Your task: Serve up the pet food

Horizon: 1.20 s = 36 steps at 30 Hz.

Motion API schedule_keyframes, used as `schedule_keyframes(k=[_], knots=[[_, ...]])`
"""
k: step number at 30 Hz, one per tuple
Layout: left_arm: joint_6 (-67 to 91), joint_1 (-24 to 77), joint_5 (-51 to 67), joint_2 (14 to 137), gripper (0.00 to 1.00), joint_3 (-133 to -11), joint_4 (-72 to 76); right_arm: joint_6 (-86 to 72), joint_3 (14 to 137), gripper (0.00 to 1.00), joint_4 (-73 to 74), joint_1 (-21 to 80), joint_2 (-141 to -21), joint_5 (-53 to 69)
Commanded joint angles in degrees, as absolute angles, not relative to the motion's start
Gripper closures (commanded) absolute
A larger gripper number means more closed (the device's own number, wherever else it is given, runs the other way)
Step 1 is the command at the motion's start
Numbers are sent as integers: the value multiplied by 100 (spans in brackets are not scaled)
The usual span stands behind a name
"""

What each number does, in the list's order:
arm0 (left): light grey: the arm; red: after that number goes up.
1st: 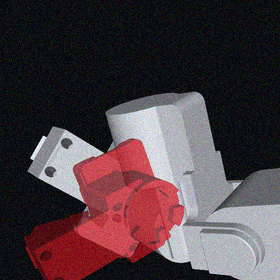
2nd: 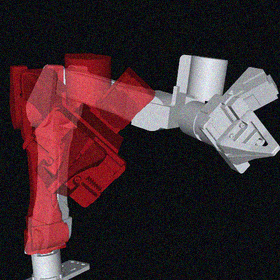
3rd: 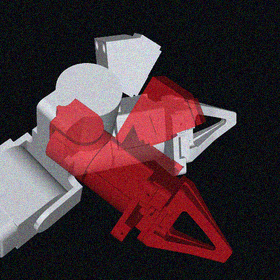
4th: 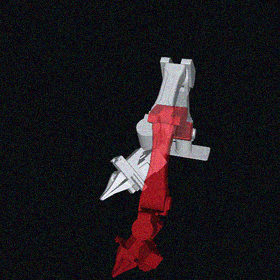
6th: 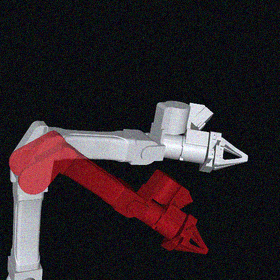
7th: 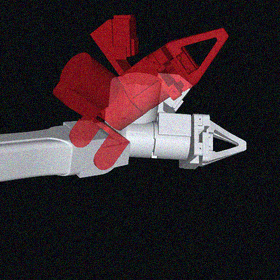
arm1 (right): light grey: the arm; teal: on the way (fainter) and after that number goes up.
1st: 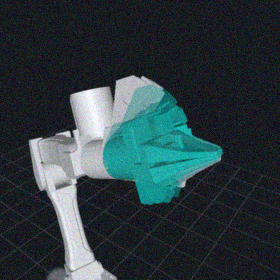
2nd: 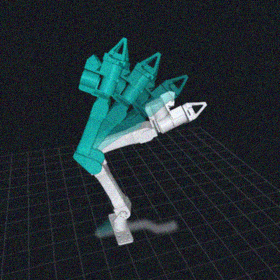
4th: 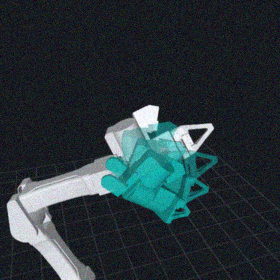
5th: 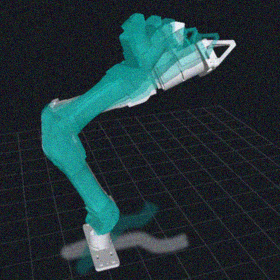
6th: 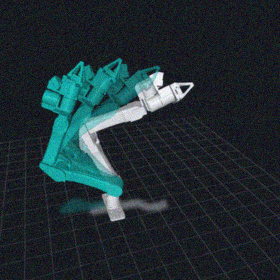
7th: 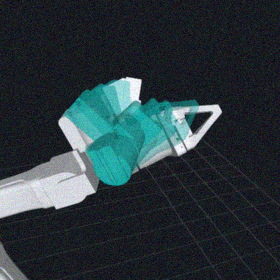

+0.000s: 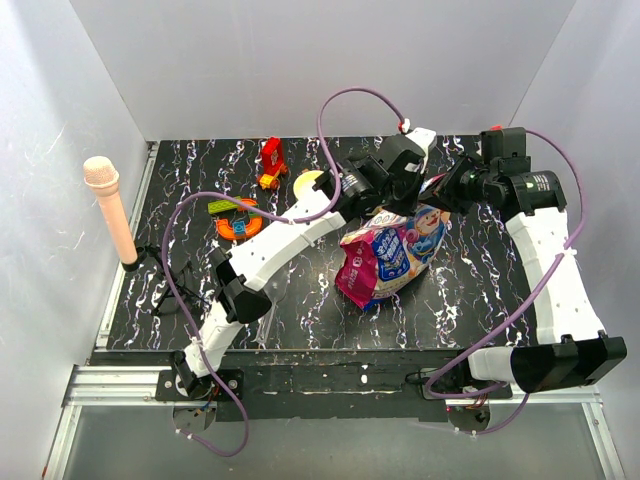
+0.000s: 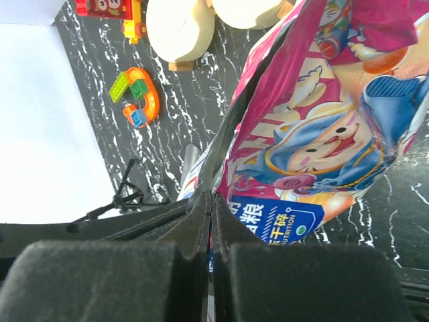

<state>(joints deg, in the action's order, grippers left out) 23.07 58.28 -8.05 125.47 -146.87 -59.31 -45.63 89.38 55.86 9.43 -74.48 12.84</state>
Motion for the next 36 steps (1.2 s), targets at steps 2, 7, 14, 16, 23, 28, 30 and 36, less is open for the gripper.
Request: schedule_keyframes(k=[2,7,14,16,23,28,30,36], knots=[[2127,5625,-1555,12429,100,-14942,-6337,-3964,9000,99,6310,940,-7242,370],[2188,5599,-1521,12173,100,-14818,-6117,-3867,8825,99,6390,958,-7119,255],[2233,5581,-1257,11989,100,-14792,-6003,-3850,8130,99,6258,967,-6645,280],[2224,5581,-1213,11945,100,-14670,-5942,-3832,8313,99,6162,958,-6671,579],[2338,5572,-704,11936,100,-14546,-5774,-4859,9755,69,6416,747,-7373,1124],[2320,5572,-554,11953,100,-14528,-5774,-5133,10133,67,6468,747,-7734,1187],[2355,5572,-510,11962,100,-14520,-5783,-5150,10160,66,6478,756,-7813,1265],[2373,5572,-413,11936,100,-14441,-5801,-5177,10046,62,6310,844,-7857,1292]])
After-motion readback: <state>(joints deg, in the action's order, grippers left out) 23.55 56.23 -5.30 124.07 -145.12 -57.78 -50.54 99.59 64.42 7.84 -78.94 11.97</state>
